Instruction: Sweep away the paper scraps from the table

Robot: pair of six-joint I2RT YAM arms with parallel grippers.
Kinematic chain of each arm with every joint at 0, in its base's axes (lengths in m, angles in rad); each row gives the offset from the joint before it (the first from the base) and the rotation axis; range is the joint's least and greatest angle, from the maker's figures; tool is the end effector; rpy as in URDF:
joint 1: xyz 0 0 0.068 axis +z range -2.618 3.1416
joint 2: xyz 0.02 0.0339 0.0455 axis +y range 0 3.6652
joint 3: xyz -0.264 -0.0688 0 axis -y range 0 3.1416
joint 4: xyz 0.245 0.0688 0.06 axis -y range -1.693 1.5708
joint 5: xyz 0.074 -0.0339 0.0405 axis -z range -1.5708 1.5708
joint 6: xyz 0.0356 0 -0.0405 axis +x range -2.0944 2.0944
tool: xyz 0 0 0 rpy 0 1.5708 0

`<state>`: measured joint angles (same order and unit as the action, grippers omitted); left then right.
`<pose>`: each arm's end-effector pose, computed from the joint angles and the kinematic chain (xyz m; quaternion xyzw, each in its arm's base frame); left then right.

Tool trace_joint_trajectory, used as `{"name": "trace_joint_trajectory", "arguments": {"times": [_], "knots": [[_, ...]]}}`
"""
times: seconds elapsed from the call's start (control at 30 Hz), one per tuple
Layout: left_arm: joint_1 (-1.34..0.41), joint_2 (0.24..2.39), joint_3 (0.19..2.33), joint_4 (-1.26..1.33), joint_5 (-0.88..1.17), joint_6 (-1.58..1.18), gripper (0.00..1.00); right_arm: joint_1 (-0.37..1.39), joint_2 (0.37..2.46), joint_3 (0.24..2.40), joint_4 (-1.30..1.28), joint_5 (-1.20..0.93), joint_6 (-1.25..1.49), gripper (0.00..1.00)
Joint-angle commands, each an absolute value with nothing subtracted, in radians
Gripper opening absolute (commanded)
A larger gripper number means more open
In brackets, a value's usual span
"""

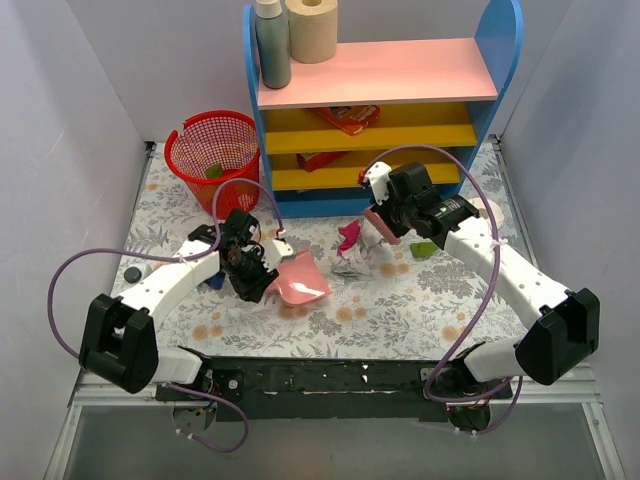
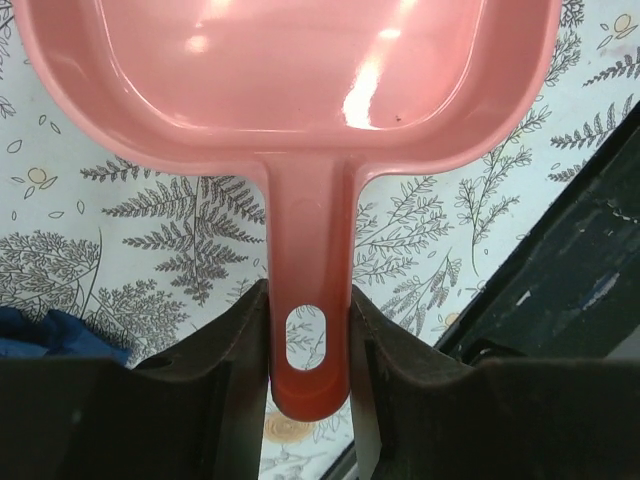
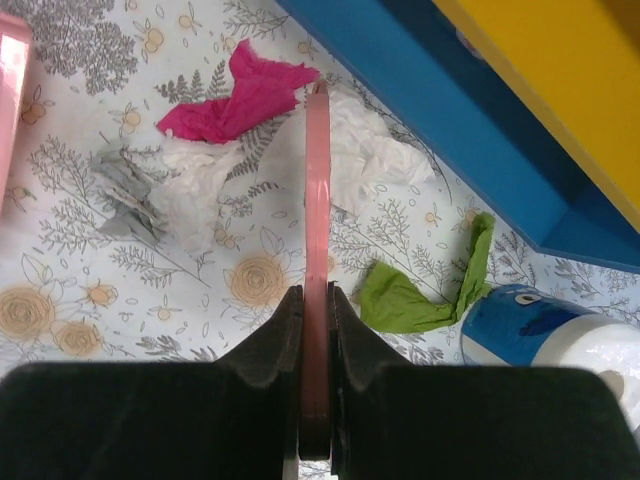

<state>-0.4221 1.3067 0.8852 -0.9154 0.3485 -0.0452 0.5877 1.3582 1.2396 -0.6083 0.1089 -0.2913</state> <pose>0.1994 -0.1029 0.2183 0.2031 0.9570 -0.1941 0.0719 0.2488 0.1611 0.3295 -0.3674 0.8339 0.0113 0.4118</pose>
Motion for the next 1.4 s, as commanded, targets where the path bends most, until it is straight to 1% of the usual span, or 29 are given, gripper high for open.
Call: {"name": "trace_joint_trajectory", "arguments": {"times": [0.0, 0.13, 0.3, 0.47, 0.57, 0.73, 0.97, 1.0, 1.1, 1.13, 1.23, 1.37], "knots": [[-0.469, 1.379, 1.015, -1.026, 0.295, -0.092, 0.00, 0.627, 1.387, 1.333, -0.578, 0.176, -0.209, 0.01], [-0.535, 1.440, 1.083, -1.008, 0.232, -0.107, 0.00, 0.647, 1.373, 1.301, -0.598, 0.115, -0.146, 0.01], [-0.604, 1.583, 1.126, -0.989, 0.192, -0.182, 0.00, 0.683, 1.370, 1.204, -0.575, 0.106, -0.115, 0.01], [-0.643, 1.626, 1.150, -0.950, 0.164, -0.225, 0.00, 0.699, 1.399, 1.195, -0.538, 0.069, -0.091, 0.01], [-0.643, 1.649, 1.157, -0.927, 0.158, -0.241, 0.00, 0.709, 1.423, 1.216, -0.531, 0.009, -0.058, 0.01], [-0.641, 1.675, 1.157, -0.881, 0.172, -0.273, 0.00, 0.712, 1.456, 1.284, -0.554, -0.236, -0.006, 0.01], [-0.643, 1.652, 1.140, -0.876, 0.161, -0.285, 0.00, 0.683, 1.436, 1.396, -0.632, -0.247, 0.003, 0.01], [-0.643, 1.641, 1.137, -0.880, 0.152, -0.287, 0.00, 0.681, 1.431, 1.420, -0.640, -0.232, -0.047, 0.01], [-0.635, 1.600, 1.124, -0.910, 0.143, -0.294, 0.00, 0.680, 1.440, 1.457, -0.631, -0.092, -0.136, 0.01], [-0.635, 1.591, 1.121, -0.928, 0.141, -0.290, 0.00, 0.680, 1.445, 1.460, -0.602, -0.005, -0.155, 0.01], [-0.630, 1.562, 1.117, -0.966, 0.132, -0.279, 0.00, 0.680, 1.486, 1.474, -0.552, 0.159, -0.219, 0.01], [-0.632, 1.568, 1.135, -1.008, 0.118, -0.272, 0.00, 0.680, 1.549, 1.483, -0.454, 0.254, -0.270, 0.01]]}}
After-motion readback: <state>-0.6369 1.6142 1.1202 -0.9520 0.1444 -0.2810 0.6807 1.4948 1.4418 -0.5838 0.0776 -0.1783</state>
